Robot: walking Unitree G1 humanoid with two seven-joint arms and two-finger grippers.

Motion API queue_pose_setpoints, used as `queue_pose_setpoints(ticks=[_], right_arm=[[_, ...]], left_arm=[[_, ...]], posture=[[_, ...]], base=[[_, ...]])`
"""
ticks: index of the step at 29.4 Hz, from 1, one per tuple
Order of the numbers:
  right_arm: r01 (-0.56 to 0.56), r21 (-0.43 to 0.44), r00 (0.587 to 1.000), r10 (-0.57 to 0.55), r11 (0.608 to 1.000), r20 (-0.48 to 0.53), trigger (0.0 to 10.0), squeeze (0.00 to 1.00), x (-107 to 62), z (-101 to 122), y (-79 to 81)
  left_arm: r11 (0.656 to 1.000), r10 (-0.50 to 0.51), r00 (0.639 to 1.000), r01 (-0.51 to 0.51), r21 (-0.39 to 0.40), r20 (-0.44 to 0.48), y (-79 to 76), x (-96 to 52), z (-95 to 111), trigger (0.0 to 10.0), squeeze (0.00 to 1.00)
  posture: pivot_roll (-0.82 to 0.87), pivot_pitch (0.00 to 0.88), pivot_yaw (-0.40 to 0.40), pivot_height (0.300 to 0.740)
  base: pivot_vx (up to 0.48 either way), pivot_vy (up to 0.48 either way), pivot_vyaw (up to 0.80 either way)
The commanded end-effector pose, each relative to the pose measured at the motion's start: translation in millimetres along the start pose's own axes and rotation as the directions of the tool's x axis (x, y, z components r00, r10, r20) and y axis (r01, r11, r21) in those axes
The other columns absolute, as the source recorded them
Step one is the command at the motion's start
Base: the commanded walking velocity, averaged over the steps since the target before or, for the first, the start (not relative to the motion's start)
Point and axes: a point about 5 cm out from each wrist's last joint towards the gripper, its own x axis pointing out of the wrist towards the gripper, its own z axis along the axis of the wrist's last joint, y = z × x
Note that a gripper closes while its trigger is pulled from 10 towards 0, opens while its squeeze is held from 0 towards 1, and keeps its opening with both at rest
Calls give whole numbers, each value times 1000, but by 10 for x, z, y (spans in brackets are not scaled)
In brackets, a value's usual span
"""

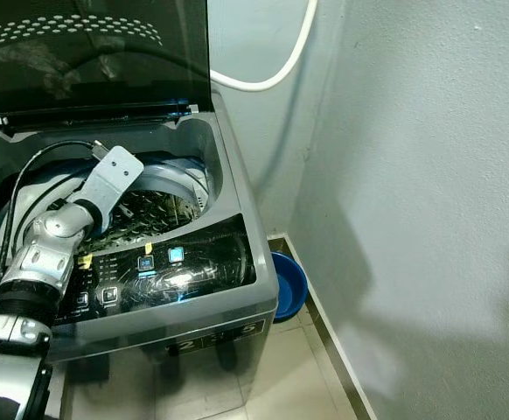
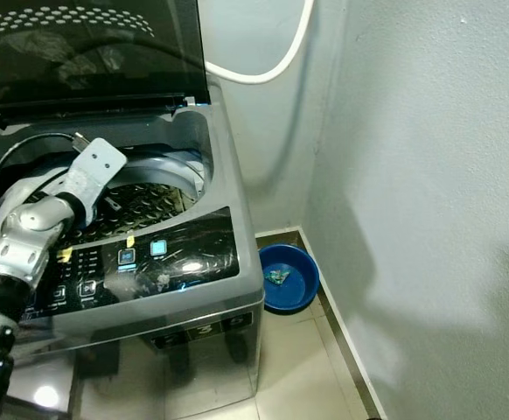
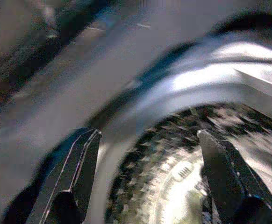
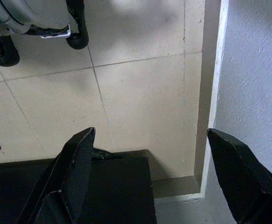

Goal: Clothes washing

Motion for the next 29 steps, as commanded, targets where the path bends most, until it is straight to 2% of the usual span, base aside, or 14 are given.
queue_pose_setpoints(ticks=[1, 2, 6, 7, 10, 13, 14, 15, 17, 20, 22, 23, 29], right_arm=[[-15, 8, 1000, 15, 1000, 2, 10000, 0, 7, -18, 46], [-15, 8, 1000, 15, 1000, 2, 10000, 0, 7, -18, 46], [-28, -9, 999, 29, 1000, 29, 10000, 0, 9, 131, 98], [-28, -9, 999, 29, 1000, 29, 10000, 0, 9, 131, 98], [-36, -18, 998, 37, 999, 47, 10000, 0, 7, 233, 134], [-40, -27, 997, 41, 999, 58, 10000, 0, 5, 295, 158], [-41, -37, 996, 43, 999, 75, 10000, 0, 0, 370, 174], [-41, -37, 996, 43, 999, 75, 10000, 0, 0, 370, 174], [-41, -34, 995, 44, 999, 90, 10000, 0, -7, 436, 183], [-49, -38, 993, 53, 998, 109, 10000, 0, -14, 499, 201], [-51, -39, 992, 56, 998, 112, 10000, 0, -15, 509, 205], [-65, -53, 990, 71, 996, 120, 10000, 0, -17, 535, 231], [-61, -107, 988, 76, 992, 136, 10000, 0, -21, 575, 247]], left_arm=[[995, 96, 995, -96, -22, -4, 138, -75, -4, 10000, 0], [995, 96, 995, -96, -22, -4, 138, -75, -4, 10000, 0], [960, 273, 957, -265, -85, 102, 307, -287, 201, 10000, 0], [960, 273, 957, -265, -85, 102, 307, -287, 201, 10000, 0], [940, 333, 927, -312, -136, 174, 265, -443, 369, 10000, 0], [941, 332, 925, -311, -134, 186, 176, -519, 408, 10000, 0], [932, 340, 920, -302, -201, 196, 63, -575, 426, 10000, 0], [932, 340, 920, -302, -201, 196, 63, -575, 426, 10000, 0], [924, 345, 918, -296, -240, 194, -39, -625, 434, 10000, 0], [927, 326, 928, -278, -251, 178, -160, -653, 409, 10000, 0], [927, 324, 930, -275, -255, 174, -179, -658, 405, 10000, 0], [929, 309, 937, -262, -261, 162, -265, -668, 387, 10000, 0], [928, 264, 954, -210, -307, 145, -431, -714, 346, 10000, 0]], posture=[[-57, 88, -44, 740], [-57, 88, -44, 740], [-20, 46, -53, 740], [-20, 46, -53, 740], [-6, 25, -59, 740], [6, 2, -64, 740], [15, 0, -69, 740], [15, 0, -69, 740], [22, 0, -68, 740], [26, 0, -68, 740], [26, 0, -68, 740], [33, 0, -68, 740], [34, 0, -65, 740]], base=[[0, 0, 0], [0, 0, 0], [0, 0, 0], [0, 0, 0], [0, 0, 0], [-398, 0, 0], [-480, 0, 0], [-480, 0, 0], [-437, 0, 0], [-398, 0, 0], [-398, 0, 0], [-356, 0, 0], [-219, 0, 104]])
